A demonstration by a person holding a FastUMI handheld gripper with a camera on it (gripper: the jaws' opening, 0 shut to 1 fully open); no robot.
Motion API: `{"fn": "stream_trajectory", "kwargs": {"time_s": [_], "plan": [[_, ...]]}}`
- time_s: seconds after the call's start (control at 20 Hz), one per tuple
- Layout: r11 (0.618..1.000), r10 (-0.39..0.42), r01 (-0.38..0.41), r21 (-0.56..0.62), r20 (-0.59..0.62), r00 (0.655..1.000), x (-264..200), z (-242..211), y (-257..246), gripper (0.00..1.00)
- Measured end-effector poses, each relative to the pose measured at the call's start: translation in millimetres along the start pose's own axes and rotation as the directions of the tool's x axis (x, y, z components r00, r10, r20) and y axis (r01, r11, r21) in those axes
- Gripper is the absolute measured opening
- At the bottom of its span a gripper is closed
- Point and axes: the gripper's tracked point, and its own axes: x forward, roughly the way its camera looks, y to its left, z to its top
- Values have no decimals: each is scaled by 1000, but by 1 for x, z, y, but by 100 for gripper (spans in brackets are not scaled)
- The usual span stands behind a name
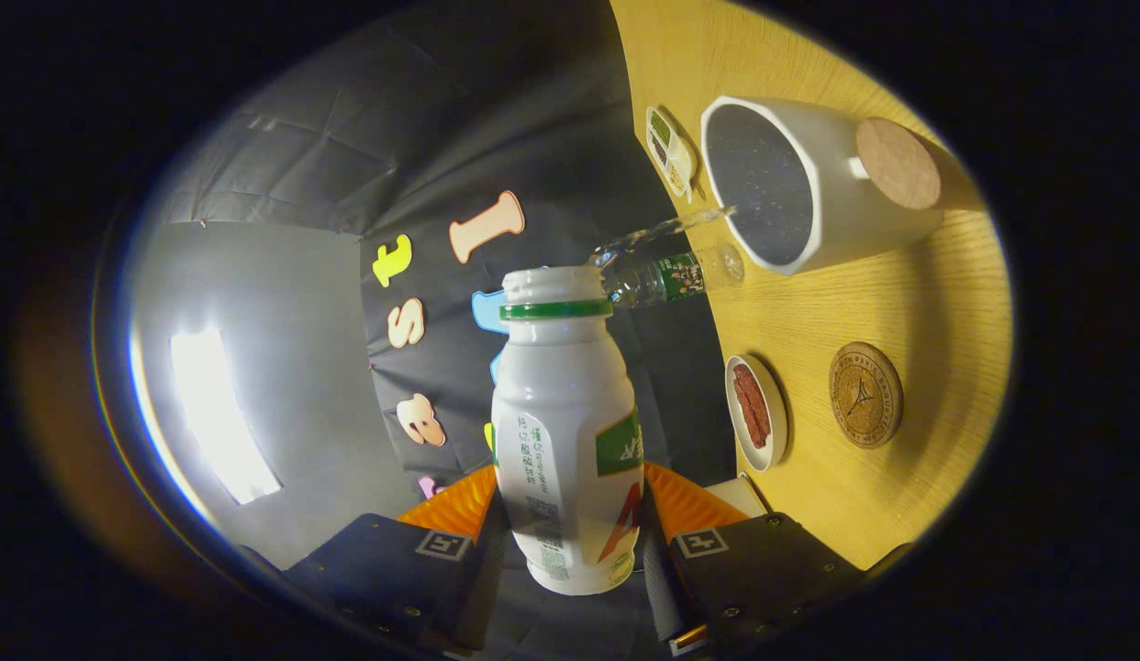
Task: Take the bottle from table, then pour the juice into the cup, finally place the bottle on the coaster
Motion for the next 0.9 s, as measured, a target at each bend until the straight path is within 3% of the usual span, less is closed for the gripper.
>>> {"fn": "stream_trajectory", "kwargs": {"time_s": [0.9], "plan": [[997,15,-18,76,40,999,4,-3,3,66]]}}
